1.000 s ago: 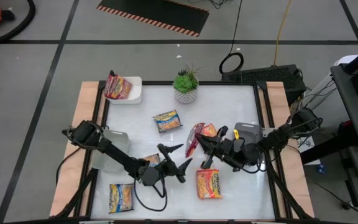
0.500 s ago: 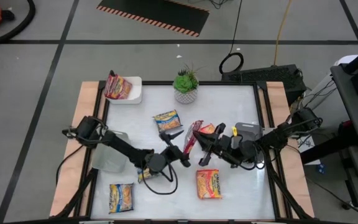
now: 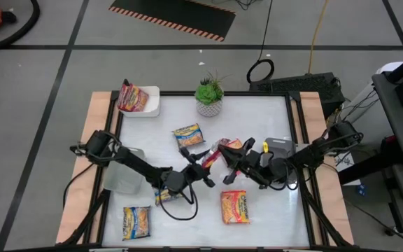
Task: Sort Maruchan noodles
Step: Put the red noodle pack into the white bin
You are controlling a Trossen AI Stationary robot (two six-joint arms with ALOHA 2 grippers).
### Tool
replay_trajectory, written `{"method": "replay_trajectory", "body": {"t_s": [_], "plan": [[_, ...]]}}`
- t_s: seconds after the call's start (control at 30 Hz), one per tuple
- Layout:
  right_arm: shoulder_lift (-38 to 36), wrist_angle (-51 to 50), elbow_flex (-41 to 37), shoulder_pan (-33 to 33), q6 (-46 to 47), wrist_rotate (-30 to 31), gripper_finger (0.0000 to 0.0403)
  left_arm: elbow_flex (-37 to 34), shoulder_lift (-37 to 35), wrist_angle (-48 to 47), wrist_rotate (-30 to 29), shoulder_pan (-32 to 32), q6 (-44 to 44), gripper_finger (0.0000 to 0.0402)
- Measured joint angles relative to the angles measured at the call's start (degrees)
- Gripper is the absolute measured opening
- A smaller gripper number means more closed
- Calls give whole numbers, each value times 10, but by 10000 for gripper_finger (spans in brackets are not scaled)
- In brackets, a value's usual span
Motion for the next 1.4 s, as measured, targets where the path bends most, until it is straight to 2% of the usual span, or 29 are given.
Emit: {"method": "replay_trajectory", "body": {"t_s": [0.23, 0.53, 0.7, 0.83, 0.9, 0.97, 1.1, 1.27, 1.33, 1.4], "plan": [[0, 9, 0, 0, -23, 0, 12, 0, -1, 1, -6, -9, 36, 125], [-20, 8, 0, 5, -58, -4, 79, 0, -49, -37, -59, -37, 115, 123], [-58, -32, 0, 29, -112, -18, 122, 0, -109, -173, -69, -54, 75, 123], [-111, -144, 0, 53, -97, -30, 153, 0, -176, -333, -39, -64, -10, 123], [-141, -220, 0, 62, -73, -37, 166, 0, -216, -422, -3, -67, -69, 123], [-164, -292, 0, 66, -33, -75, 178, 0, -259, -506, 50, -67, -134, 123], [-176, -373, 0, 63, 42, -180, 191, 0, -336, -601, 219, -43, -264, 123], [-150, -378, 0, 36, 85, -214, 193, 0, -380, -654, 464, -2, -307, 123], [-138, -388, 7, 19, 124, -241, 195, 0, -386, -675, 522, 5, -316, 123], [-126, -413, 24, 2, 168, -282, 202, 0, -386, -694, 543, 6, -317, 123]]}}
